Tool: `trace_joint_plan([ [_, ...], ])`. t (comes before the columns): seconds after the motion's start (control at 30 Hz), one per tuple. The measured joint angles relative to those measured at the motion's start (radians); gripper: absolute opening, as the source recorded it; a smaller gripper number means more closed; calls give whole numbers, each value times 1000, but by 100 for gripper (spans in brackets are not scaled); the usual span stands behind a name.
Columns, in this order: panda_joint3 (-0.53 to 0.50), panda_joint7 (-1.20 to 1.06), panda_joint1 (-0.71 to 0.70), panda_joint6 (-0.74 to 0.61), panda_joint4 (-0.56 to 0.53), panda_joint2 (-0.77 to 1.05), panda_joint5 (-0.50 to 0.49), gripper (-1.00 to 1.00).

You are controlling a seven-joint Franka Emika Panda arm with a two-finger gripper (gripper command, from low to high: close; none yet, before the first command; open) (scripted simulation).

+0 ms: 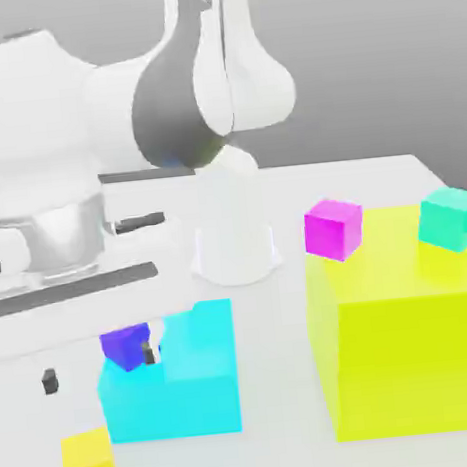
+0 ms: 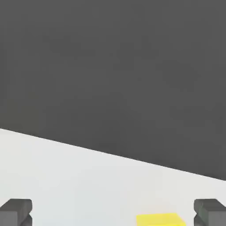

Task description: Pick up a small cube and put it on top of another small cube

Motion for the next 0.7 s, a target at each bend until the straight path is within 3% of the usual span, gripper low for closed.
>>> trace_joint_plan([
  [0.17, -13, -84, -45, 77, -14, 154, -27, 0],
  [0.3, 69, -162, -116, 180, 15, 298, 61, 0],
  [0.33, 85, -172, -129, 196, 19, 320, 75, -100],
  [0.57, 84, -171, -128, 192, 19, 317, 72, -100],
  [0.7, 3, -100, -67, 99, -12, 190, -24, -100],
])
